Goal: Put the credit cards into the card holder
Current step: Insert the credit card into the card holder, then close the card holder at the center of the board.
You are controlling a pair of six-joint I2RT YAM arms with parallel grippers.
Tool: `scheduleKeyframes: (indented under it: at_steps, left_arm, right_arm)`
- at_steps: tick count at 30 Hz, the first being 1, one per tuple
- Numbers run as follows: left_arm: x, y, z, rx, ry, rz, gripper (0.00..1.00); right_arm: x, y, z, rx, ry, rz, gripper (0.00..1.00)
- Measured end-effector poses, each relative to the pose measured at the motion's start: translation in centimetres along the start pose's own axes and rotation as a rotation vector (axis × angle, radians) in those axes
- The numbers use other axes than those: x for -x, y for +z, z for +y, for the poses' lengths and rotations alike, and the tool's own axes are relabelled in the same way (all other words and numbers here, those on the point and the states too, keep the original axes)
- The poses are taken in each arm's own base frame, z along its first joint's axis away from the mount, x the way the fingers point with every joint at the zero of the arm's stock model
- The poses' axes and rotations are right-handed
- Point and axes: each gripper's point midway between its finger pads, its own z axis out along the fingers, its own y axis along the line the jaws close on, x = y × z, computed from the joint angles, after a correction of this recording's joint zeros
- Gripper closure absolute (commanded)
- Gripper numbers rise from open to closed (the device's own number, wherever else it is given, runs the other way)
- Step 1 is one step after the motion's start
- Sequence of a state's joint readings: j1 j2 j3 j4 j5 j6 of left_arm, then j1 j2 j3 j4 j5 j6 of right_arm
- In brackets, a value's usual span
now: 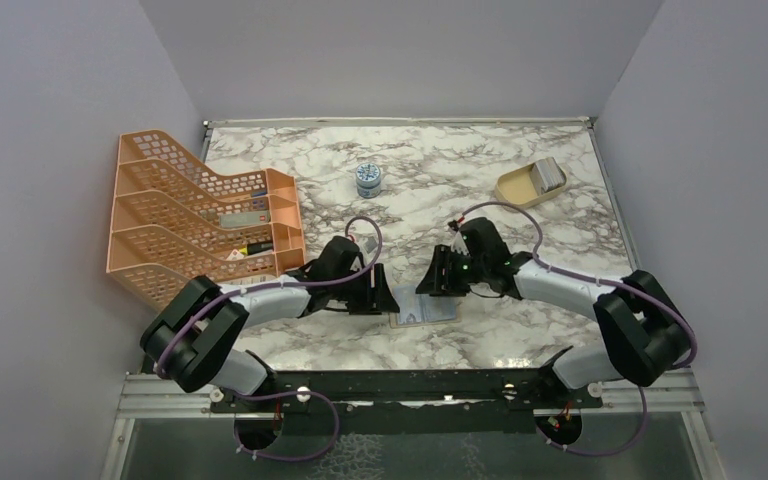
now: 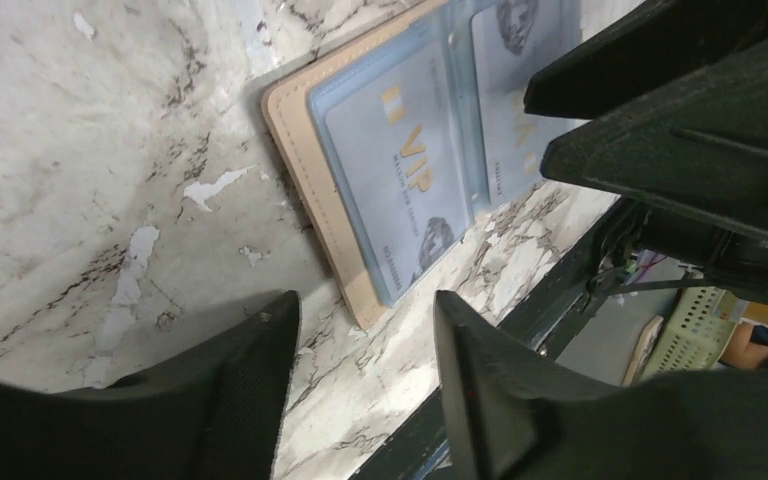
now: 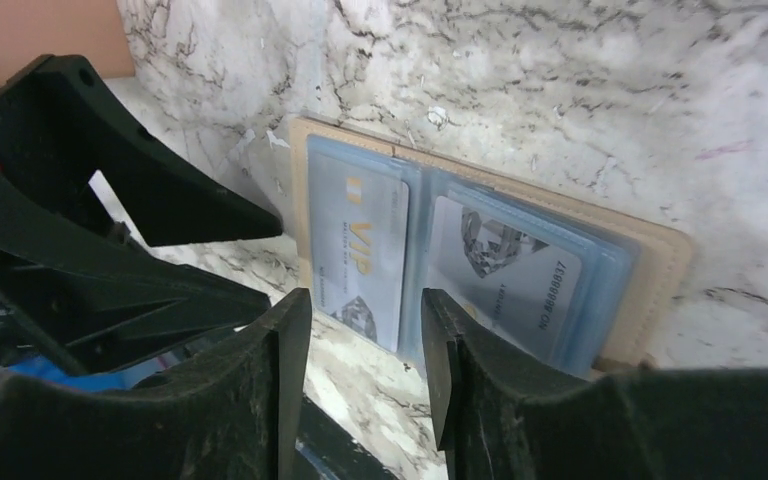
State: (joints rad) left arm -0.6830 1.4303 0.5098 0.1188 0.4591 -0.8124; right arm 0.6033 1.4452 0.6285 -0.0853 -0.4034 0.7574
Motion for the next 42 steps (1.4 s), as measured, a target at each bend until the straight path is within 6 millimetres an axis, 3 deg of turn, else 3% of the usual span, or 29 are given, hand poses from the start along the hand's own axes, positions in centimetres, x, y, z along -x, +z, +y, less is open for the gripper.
scheduleKeyframes:
  at_steps: [4,10,16,24,30,42]
  left_arm:
    - [1.0,-0.1,-0.3,0.019,0.019,-0.026,0.31]
    - [1.7,-0.2,0.0,0.049,0.029,-0.046,0.28]
    - [2.1,-0.3,0.2,0.052,0.024,-0.058,0.25]
    - [2.6,-0.2,0.2,0.047,0.023,-0.072,0.23]
    - [3.1,0.4,-0.1,0.022,0.012,-0.084,0.33]
    - [2.7,0.9,-1.1,-0.05,-0.061,-0.062,0.58]
  right_arm:
    - [1.0,-1.1,-0.3,-0.057,-0.04,-0.039,0.47]
    - [1.3,-2.2,-2.4,-0.192,-0.055,-0.071,0.42]
    - [1.3,-2.7,-4.2,-0.293,-0.049,-0.079,0.39]
    - [1.4,-2.6,-4.8,-0.316,-0.052,-0.088,0.4]
    - [0.0,-2.0,-4.7,-0.269,-0.044,-0.038,0.43]
    - [-0.7,-1.3,-3.5,-0.17,-0.047,-0.017,0.46]
